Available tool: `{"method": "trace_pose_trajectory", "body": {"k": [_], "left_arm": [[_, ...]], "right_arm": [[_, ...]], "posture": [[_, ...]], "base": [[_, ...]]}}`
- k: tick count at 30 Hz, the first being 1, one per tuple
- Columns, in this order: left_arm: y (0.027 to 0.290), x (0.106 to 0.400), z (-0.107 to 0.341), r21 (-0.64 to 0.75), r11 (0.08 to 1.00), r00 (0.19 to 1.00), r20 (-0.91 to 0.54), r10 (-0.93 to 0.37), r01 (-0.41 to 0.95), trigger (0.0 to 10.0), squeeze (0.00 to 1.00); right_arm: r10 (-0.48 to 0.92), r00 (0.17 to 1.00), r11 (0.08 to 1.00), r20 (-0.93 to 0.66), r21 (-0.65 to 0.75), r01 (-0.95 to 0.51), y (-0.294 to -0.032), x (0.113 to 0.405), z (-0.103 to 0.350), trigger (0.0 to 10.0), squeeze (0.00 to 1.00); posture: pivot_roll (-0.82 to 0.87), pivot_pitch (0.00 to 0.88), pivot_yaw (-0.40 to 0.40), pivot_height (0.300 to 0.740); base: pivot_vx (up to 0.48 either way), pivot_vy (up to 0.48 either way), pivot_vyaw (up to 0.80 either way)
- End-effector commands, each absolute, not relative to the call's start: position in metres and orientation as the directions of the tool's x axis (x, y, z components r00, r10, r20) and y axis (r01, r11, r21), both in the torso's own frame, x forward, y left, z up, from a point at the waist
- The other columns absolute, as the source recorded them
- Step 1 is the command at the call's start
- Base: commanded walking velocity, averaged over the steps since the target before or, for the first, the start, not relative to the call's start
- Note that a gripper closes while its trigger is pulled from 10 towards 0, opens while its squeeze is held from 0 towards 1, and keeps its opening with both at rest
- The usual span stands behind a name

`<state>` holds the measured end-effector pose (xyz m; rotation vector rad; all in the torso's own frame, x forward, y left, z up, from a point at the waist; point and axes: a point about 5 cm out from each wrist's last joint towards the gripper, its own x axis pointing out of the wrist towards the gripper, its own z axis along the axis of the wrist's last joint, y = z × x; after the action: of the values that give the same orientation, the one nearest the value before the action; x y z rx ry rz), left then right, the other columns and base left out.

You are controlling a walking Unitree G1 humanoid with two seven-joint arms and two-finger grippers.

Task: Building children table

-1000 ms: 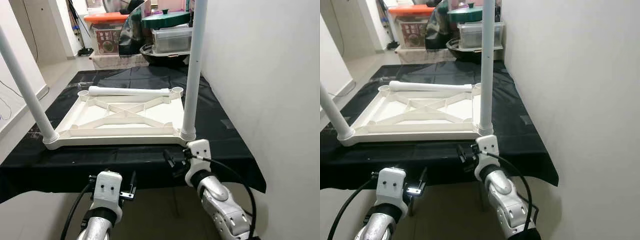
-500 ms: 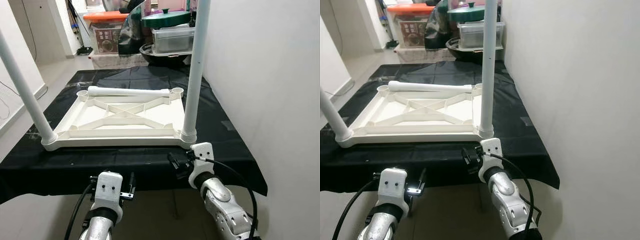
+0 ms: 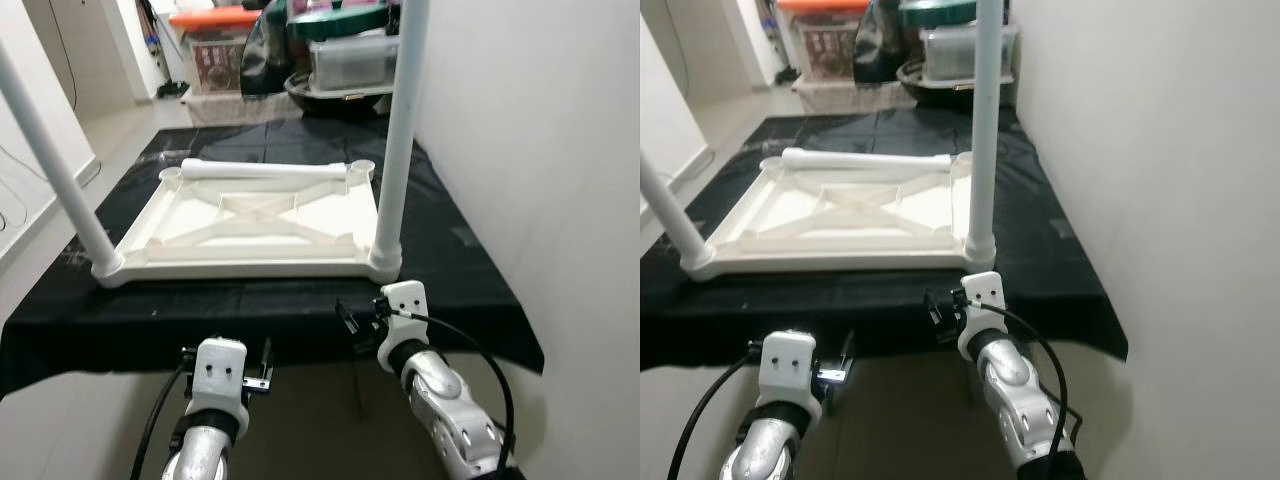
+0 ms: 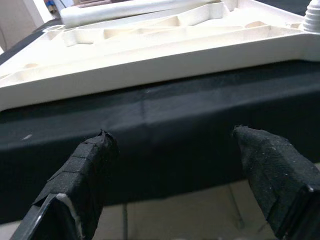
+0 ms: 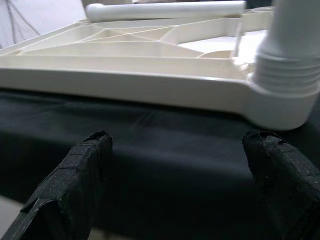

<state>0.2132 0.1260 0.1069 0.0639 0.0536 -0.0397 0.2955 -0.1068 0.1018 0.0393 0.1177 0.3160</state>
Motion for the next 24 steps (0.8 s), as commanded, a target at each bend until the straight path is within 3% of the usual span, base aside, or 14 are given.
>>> {"method": "trace_pose_trajectory", "body": {"k": [1,15,24], "left_arm": [[0.1281,0.2121,0.0996,0.075,0.997,0.995,-0.092,-0.027,0.034,10.0,0.00],[0.1277,0.2124,0.1003,0.071,0.997,0.995,-0.093,-0.024,0.031,10.0,0.00],[0.1284,0.2124,0.1005,0.085,0.996,0.996,-0.092,-0.018,0.026,10.0,0.00]], "right_arm": [[0.314,0.944,0.949,-0.101,0.053,-0.310,-0.1065,0.2957,0.1023,10.0,0.00],[0.317,0.943,0.948,-0.102,0.046,-0.314,-0.1061,0.2961,0.1030,10.0,0.00],[0.330,0.941,0.944,-0.079,0.027,-0.329,-0.1040,0.2950,0.1066,10.0,0.00]], "posture": [[0.01,0.000,0.026,0.740],[0.01,0.000,0.024,0.740],[0.01,0.000,0.026,0.740]], "base": [[-0.296,0.000,0.00],[-0.294,0.000,0.00],[0.000,0.000,0.00]]}}
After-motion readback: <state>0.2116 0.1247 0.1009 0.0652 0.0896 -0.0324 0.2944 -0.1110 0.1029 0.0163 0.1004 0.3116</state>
